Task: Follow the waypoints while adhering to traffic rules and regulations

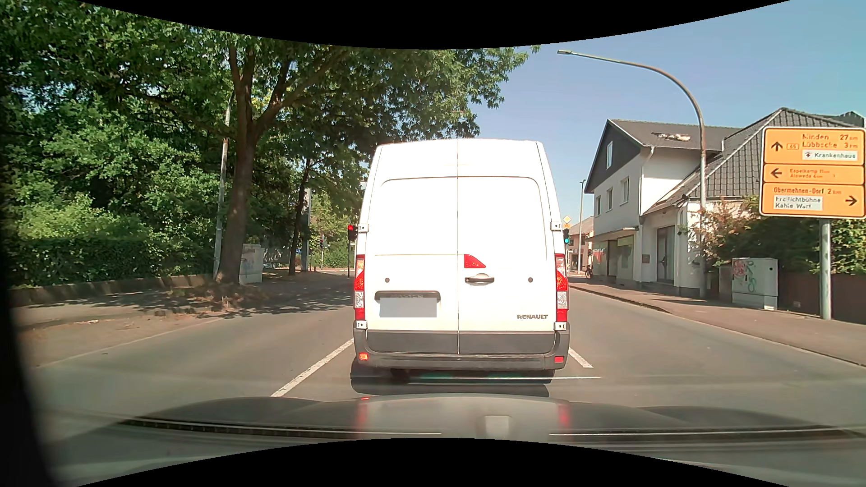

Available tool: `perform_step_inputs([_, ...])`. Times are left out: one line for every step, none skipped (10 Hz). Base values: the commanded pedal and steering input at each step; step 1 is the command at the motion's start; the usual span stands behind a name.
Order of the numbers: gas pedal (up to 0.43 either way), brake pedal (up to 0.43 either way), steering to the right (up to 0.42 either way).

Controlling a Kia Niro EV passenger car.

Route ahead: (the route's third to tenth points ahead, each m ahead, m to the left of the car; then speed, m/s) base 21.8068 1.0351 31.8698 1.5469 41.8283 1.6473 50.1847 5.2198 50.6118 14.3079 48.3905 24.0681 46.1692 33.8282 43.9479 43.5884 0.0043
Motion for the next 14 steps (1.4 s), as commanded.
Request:
perform_step_inputs([0.000,0.006,0.001])
perform_step_inputs([0.000,0.006,0.000])
perform_step_inputs([0.000,0.006,0.000])
perform_step_inputs([0.000,0.006,0.001])
perform_step_inputs([0.000,0.006,0.000])
perform_step_inputs([0.000,0.006,0.000])
perform_step_inputs([0.000,0.006,0.001])
perform_step_inputs([0.000,0.006,0.001])
perform_step_inputs([0.000,0.006,0.000])
perform_step_inputs([0.000,0.006,0.001])
perform_step_inputs([0.000,0.006,0.001])
perform_step_inputs([0.000,0.006,0.000])
perform_step_inputs([0.000,0.006,0.000])
perform_step_inputs([0.000,0.006,0.001])
